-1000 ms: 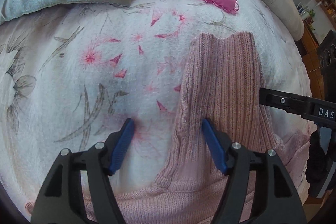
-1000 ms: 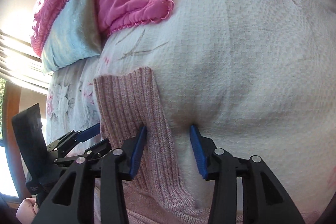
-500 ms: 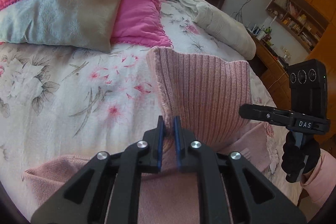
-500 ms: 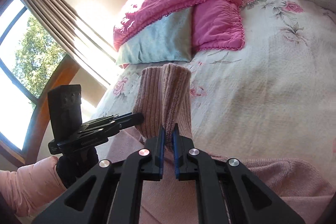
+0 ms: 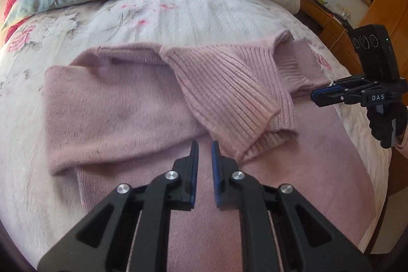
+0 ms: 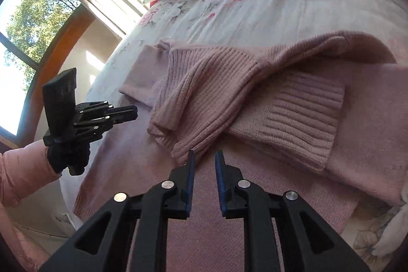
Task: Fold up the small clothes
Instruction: 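Fold the collar down onto the folded sleeves and open the left tool, then move both tools to the sweater's ribbed hem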
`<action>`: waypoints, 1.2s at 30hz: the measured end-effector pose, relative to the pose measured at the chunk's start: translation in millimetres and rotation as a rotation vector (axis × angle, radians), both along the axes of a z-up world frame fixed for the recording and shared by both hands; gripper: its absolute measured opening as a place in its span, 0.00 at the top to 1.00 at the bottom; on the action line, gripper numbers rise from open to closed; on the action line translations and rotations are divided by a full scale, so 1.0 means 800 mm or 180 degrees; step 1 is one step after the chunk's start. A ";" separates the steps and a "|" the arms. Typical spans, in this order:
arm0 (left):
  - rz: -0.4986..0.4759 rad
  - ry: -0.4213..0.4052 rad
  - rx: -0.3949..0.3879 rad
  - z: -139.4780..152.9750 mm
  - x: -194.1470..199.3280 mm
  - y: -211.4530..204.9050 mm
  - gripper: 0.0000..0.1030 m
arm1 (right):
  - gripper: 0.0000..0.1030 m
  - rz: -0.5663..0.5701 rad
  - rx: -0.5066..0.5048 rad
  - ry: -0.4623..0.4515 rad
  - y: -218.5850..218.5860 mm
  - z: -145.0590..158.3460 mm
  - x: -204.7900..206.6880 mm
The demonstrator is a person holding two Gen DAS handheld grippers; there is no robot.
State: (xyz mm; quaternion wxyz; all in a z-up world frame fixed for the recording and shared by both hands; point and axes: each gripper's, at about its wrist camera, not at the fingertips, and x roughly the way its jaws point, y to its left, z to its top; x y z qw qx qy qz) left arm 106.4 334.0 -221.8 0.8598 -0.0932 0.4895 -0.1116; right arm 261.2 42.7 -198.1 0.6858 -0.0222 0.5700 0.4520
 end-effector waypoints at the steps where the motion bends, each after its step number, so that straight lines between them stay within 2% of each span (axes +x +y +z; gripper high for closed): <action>1: 0.0032 0.0082 -0.0006 -0.005 -0.009 0.007 0.91 | 0.83 -0.0046 -0.0019 0.0031 -0.008 -0.001 -0.003; 3: 0.0142 0.0130 -0.0007 -0.003 -0.016 0.019 0.91 | 0.83 -0.0146 -0.0031 0.0031 -0.016 0.006 -0.004; 5: 0.0260 0.0036 -0.0068 0.013 -0.009 0.023 0.90 | 0.83 -0.0217 0.0047 0.0000 -0.009 0.019 0.001; 8: 0.0290 -0.0147 -0.0120 0.040 0.021 0.006 0.85 | 0.81 -0.0239 0.0103 -0.0092 0.022 0.037 0.008; 10: 0.0230 -0.0093 -0.0131 0.045 0.045 -0.016 0.79 | 0.77 -0.0244 0.0002 -0.0109 0.047 0.036 0.010; 14: 0.0160 0.0191 -0.0053 0.016 0.066 -0.049 0.79 | 0.76 -0.0225 -0.0358 -0.0142 0.072 0.009 0.002; 16: 0.0190 0.0349 0.0006 -0.005 0.064 -0.052 0.79 | 0.76 -0.0227 -0.0512 -0.0097 0.070 -0.011 -0.005; 18: 0.0222 0.0398 0.0059 -0.022 0.058 -0.049 0.79 | 0.77 -0.0246 -0.0657 -0.0040 0.067 -0.032 -0.008; 24: 0.0417 0.0538 -0.0022 -0.041 0.062 -0.044 0.77 | 0.80 -0.0505 -0.0598 0.0091 0.053 -0.070 -0.006; 26: 0.0445 0.0573 0.0074 -0.041 0.066 -0.050 0.77 | 0.80 -0.0559 -0.0623 0.0064 0.051 -0.072 -0.010; 28: 0.0496 0.0590 0.0129 -0.030 0.062 -0.053 0.79 | 0.80 -0.0644 -0.0589 0.0105 0.046 -0.060 -0.011; 31: 0.0654 0.0600 0.0014 0.006 0.034 -0.045 0.79 | 0.75 -0.0716 -0.0415 0.0050 0.015 -0.016 -0.032; 33: 0.0753 0.0529 -0.0002 0.035 -0.006 -0.035 0.75 | 0.69 -0.0787 -0.0296 0.0077 -0.020 0.013 -0.059; 36: 0.0885 0.0582 0.0043 0.064 -0.081 -0.023 0.67 | 0.67 -0.0888 -0.0267 0.0151 -0.080 0.044 -0.116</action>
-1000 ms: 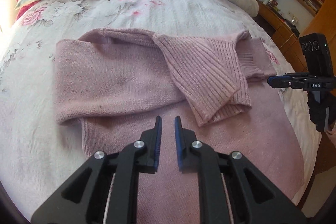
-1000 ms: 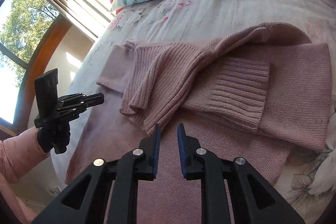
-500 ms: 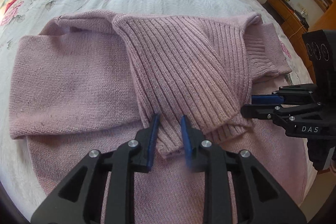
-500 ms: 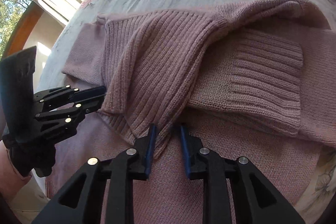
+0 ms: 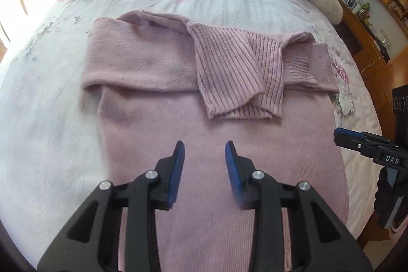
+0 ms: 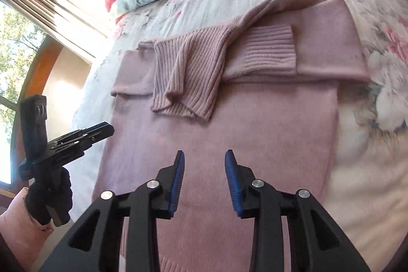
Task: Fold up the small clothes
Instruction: 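Move both tools to the sweater's ribbed hem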
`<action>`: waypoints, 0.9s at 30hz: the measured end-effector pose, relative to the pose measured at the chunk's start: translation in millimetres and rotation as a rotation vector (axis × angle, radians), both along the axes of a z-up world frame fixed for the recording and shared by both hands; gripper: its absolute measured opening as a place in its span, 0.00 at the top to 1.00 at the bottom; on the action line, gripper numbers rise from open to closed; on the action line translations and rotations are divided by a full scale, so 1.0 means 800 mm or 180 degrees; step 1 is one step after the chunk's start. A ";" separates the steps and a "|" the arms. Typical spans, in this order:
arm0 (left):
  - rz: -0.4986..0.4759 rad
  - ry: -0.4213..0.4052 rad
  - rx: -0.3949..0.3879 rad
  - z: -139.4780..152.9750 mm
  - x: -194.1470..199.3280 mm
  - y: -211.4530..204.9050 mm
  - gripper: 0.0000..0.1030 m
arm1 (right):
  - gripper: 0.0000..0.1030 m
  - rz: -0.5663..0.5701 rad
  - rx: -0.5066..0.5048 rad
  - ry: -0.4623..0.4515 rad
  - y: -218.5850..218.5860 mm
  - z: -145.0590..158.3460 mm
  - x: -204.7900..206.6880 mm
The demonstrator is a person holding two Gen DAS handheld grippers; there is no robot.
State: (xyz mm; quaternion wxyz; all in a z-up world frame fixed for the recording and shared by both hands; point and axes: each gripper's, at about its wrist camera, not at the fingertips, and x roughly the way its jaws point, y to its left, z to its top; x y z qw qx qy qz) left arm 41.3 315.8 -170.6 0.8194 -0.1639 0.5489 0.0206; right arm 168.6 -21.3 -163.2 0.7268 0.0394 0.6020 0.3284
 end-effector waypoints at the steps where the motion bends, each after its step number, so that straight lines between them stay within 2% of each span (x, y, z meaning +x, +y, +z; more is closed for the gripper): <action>1: 0.0034 0.0078 0.0011 0.004 -0.026 0.003 0.65 | 0.65 -0.0037 -0.0057 0.0010 -0.018 0.006 -0.021; 3: 0.0071 0.0263 0.0096 0.007 -0.076 0.007 0.63 | 0.56 -0.0128 -0.0151 0.0087 -0.051 0.013 -0.059; 5: 0.0172 0.0479 0.0121 0.003 -0.122 0.022 0.57 | 0.55 -0.0229 -0.0166 0.0243 -0.083 0.013 -0.097; 8: 0.0320 0.0763 0.0121 -0.016 -0.177 0.035 0.56 | 0.55 -0.0324 -0.0370 0.0414 -0.121 0.003 -0.142; 9: 0.0361 0.0826 0.0146 -0.020 -0.192 0.039 0.56 | 0.54 -0.0349 -0.0452 0.0452 -0.125 0.001 -0.154; 12: 0.0462 0.0911 0.0057 -0.026 -0.228 0.044 0.52 | 0.52 -0.0482 -0.0382 0.0625 -0.145 -0.003 -0.183; 18: 0.0382 0.1057 0.0099 -0.037 -0.262 0.041 0.48 | 0.51 -0.0607 -0.0600 0.0736 -0.166 -0.019 -0.215; 27: 0.0450 0.1119 -0.0197 -0.065 -0.275 0.051 0.45 | 0.49 -0.0915 -0.0551 0.0984 -0.183 -0.060 -0.209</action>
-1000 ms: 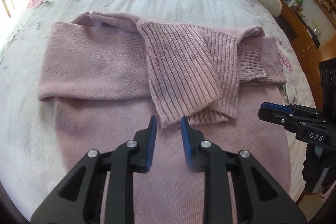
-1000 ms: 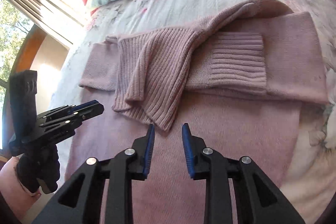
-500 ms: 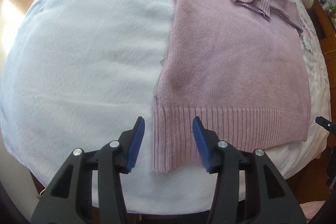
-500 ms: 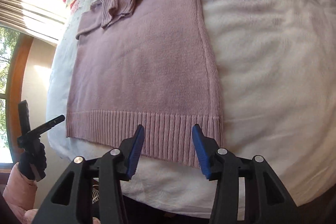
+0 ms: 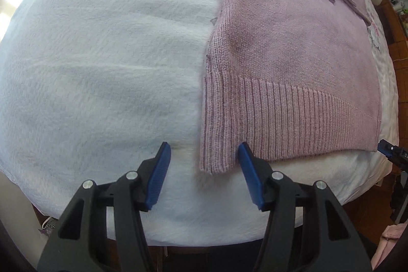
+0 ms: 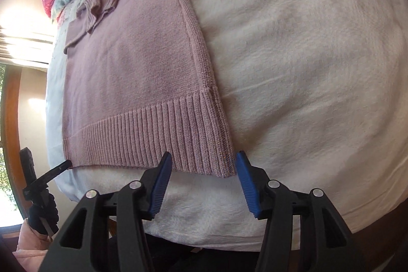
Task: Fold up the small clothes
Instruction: 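Move both tools to the sweater's ribbed hem, then grasp the ribbed hem with both tools and fold it toward the collar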
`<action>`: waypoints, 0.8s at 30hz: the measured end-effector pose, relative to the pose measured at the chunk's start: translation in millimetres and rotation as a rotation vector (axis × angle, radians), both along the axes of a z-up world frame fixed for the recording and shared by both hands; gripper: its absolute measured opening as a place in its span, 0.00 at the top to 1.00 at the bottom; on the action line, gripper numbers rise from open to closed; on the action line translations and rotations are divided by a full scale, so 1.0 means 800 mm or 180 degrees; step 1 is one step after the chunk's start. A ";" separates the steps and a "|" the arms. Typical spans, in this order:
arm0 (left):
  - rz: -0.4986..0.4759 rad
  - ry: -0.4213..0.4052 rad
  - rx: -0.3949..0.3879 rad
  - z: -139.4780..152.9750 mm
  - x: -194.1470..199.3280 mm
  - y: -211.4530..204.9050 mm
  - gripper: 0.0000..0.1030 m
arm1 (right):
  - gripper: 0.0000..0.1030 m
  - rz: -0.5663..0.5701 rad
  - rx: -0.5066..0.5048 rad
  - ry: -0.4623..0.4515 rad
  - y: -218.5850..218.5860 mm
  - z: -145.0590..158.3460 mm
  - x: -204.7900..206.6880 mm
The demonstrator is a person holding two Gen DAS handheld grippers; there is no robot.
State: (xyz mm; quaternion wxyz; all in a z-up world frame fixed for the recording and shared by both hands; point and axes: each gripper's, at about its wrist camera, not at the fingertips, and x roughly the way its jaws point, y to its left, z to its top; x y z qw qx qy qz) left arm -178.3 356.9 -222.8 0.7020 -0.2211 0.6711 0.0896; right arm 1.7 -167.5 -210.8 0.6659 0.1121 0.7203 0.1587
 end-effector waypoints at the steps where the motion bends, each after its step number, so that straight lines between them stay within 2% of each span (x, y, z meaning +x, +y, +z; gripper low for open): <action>1: 0.0027 0.0001 -0.0022 -0.003 0.000 0.002 0.44 | 0.49 -0.0030 0.0007 0.0053 -0.001 -0.007 0.002; 9: 0.0075 -0.0032 -0.0254 -0.012 0.011 0.003 0.39 | 0.46 -0.0029 -0.0119 0.0183 0.013 -0.036 0.010; 12: 0.0008 -0.0039 -0.0326 -0.016 0.016 0.002 0.36 | 0.54 -0.0008 -0.0096 0.0136 0.020 -0.033 0.008; 18: -0.0205 -0.0062 -0.0514 -0.020 0.032 -0.009 0.36 | 0.58 -0.0142 -0.0037 0.0145 0.016 -0.033 0.001; 19: -0.0214 -0.0063 -0.0548 -0.024 0.036 -0.006 0.38 | 0.58 -0.0176 -0.0038 0.0152 0.016 -0.034 0.001; 22: -0.0209 -0.0030 -0.0601 -0.027 0.041 0.005 0.51 | 0.58 -0.0222 -0.0080 0.0156 0.017 -0.036 0.002; 23: -0.0203 -0.0012 -0.0610 -0.027 0.040 0.006 0.58 | 0.60 -0.0198 -0.0091 0.0151 0.018 -0.034 0.001; 24: -0.0187 -0.0005 -0.0620 -0.025 0.033 0.008 0.62 | 0.70 -0.0158 -0.0072 0.0154 0.021 -0.033 0.001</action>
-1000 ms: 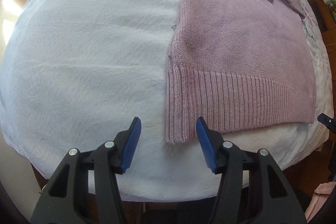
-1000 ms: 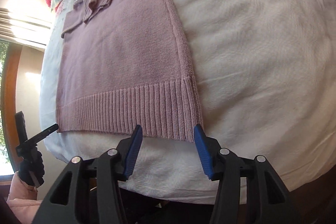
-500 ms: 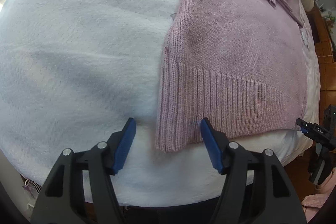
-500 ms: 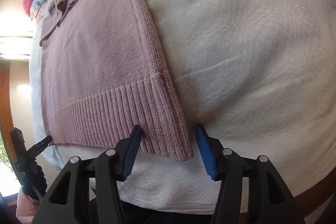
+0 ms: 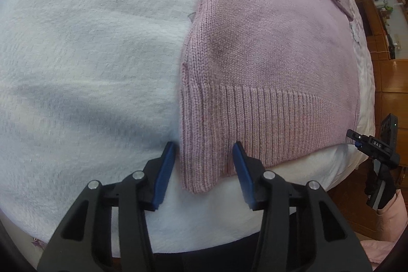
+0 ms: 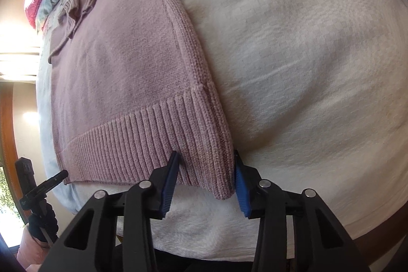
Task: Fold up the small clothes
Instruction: 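Grasp the ribbed hem with both tools and fold it toward the collar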
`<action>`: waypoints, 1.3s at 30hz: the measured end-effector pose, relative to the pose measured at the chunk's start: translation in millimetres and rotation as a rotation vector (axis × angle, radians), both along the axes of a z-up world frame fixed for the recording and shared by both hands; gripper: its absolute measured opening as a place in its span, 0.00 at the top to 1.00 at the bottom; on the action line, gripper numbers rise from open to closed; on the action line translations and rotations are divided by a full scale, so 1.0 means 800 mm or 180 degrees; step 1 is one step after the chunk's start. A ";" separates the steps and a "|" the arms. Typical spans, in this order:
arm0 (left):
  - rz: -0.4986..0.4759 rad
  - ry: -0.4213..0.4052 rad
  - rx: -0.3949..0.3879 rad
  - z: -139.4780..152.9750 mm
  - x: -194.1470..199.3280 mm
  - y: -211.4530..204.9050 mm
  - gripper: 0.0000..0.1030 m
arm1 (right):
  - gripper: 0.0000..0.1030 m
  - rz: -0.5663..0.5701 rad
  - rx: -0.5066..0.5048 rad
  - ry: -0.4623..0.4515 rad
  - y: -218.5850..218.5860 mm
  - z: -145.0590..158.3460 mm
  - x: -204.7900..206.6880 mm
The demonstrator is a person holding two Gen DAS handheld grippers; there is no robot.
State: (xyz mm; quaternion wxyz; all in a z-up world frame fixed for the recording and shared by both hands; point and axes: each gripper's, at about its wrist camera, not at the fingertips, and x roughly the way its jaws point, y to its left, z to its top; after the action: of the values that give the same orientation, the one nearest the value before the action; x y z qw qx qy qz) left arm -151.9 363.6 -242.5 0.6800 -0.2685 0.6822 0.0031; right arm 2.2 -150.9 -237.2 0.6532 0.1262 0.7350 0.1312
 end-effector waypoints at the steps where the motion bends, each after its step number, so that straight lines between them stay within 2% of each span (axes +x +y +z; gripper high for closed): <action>1: 0.0030 0.0004 -0.0022 0.001 -0.001 0.002 0.68 | 0.74 0.0036 0.0031 0.0016 0.004 0.001 -0.001; 5: 0.0091 0.0070 0.0009 -0.001 0.001 -0.003 0.68 | 0.76 0.0050 0.0013 0.0043 0.005 0.002 -0.001; 6: 0.0086 0.0095 0.0029 -0.003 0.003 -0.005 0.67 | 0.73 0.0009 0.0019 0.0076 0.003 0.000 0.000; 8: 0.0079 0.0135 -0.0002 -0.005 0.008 -0.009 0.54 | 0.72 -0.0034 0.0023 0.0108 0.002 -0.002 0.001; 10: 0.0028 0.0187 -0.0009 -0.008 0.016 -0.016 0.48 | 0.72 0.0004 0.0012 0.0128 -0.001 -0.005 0.003; 12: 0.0008 0.0240 0.0034 -0.011 0.021 -0.020 0.48 | 0.75 0.0082 0.0027 0.0151 0.000 -0.007 0.005; 13: 0.0017 0.0239 0.0041 -0.010 0.022 -0.020 0.49 | 0.76 0.0115 0.0054 0.0170 0.002 -0.006 0.008; 15: 0.0054 0.0241 0.0035 -0.007 0.021 -0.019 0.67 | 0.88 0.0131 0.0143 0.0203 -0.001 -0.003 0.009; 16: 0.0123 0.0227 -0.0102 -0.004 0.019 -0.016 0.89 | 0.88 0.0151 0.0171 0.0206 -0.004 0.001 0.011; 17: 0.0206 0.0220 -0.0192 0.000 0.019 -0.014 0.92 | 0.89 0.0164 0.0212 0.0192 -0.007 0.006 0.012; 23: 0.0493 -0.0083 -0.0449 0.040 0.030 -0.008 0.92 | 0.90 0.0116 0.0736 -0.0041 -0.013 0.061 0.040; 31: 0.0897 -0.0643 -0.0563 0.099 0.079 0.031 0.92 | 0.90 -0.0093 0.1368 -0.0371 -0.011 0.131 0.130; 35: 0.0967 -0.0779 -0.0465 0.106 0.115 0.048 0.92 | 0.90 -0.0109 0.1388 -0.0445 -0.002 0.139 0.182; 39: 0.0979 -0.0773 -0.0303 0.094 0.155 0.059 0.92 | 0.90 -0.0205 0.1365 -0.0371 0.006 0.119 0.229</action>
State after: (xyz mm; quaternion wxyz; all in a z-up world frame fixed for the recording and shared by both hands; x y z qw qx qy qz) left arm -28.1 410.5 -167.4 0.7354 -0.3998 0.5455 0.0422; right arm 185.1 -146.2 -142.1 0.6566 0.2778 0.6469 0.2706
